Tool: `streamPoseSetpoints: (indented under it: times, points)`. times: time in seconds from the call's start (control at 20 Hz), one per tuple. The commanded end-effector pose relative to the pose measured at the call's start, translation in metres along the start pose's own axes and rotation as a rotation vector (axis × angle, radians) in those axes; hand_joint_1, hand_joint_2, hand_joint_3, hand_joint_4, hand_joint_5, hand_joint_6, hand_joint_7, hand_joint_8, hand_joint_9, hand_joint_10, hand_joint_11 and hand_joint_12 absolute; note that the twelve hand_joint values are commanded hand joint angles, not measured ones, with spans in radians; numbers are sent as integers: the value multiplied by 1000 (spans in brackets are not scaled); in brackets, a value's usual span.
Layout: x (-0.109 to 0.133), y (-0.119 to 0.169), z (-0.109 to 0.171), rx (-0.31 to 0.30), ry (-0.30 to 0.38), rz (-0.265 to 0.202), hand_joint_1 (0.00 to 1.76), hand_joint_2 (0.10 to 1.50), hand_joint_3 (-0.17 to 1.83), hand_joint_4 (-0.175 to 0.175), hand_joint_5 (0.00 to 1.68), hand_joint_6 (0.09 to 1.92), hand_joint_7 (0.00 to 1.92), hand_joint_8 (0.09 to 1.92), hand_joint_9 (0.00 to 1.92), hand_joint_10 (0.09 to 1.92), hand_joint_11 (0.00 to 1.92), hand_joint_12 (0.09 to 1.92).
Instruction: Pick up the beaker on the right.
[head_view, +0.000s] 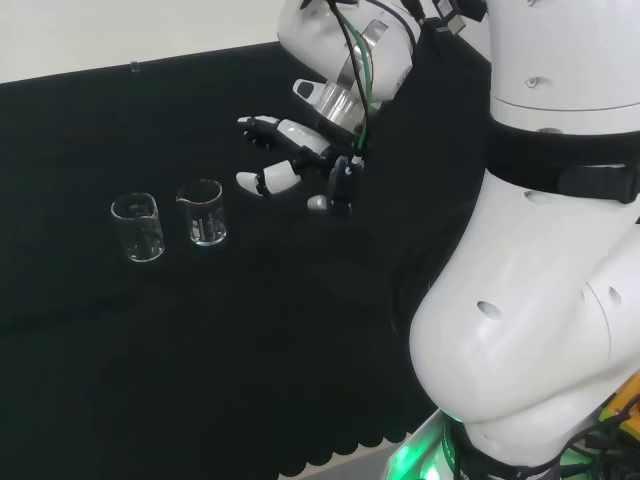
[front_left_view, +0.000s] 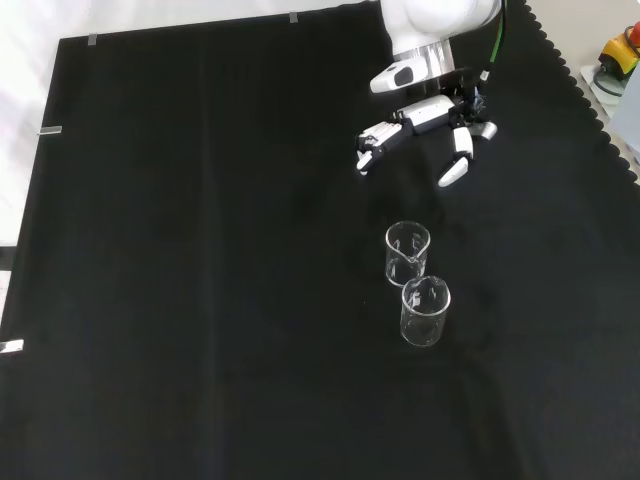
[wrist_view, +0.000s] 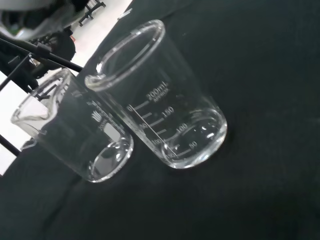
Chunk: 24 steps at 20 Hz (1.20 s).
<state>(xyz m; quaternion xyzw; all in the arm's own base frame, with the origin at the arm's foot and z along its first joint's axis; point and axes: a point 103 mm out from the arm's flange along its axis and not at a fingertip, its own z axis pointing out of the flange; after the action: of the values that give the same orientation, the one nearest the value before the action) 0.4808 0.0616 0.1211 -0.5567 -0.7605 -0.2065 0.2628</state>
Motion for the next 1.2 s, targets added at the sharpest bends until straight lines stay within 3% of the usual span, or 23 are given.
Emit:
streamPoseSetpoints:
  times: [0.05, 0.3, 0.45, 0.75, 1.2]
  points:
    - [-13, 0, 8, -8, 5, -10, 766, 398, 985, -135, 256, 87, 153, 802, 224, 905, 45, 1455]
    - [-24, 8, 30, 11, 3, -12, 766, 397, 985, -135, 256, 87, 154, 802, 225, 905, 46, 1455]
    - [-39, 9, 42, -18, 20, 21, 766, 397, 984, -135, 256, 87, 154, 802, 225, 905, 46, 1455]
    - [-31, 24, 67, 20, 21, 6, 765, 397, 984, -135, 256, 87, 155, 802, 226, 905, 47, 1455]
    - [-15, 37, 64, 44, 36, 0, 765, 397, 983, -135, 256, 87, 156, 803, 228, 905, 48, 1456]
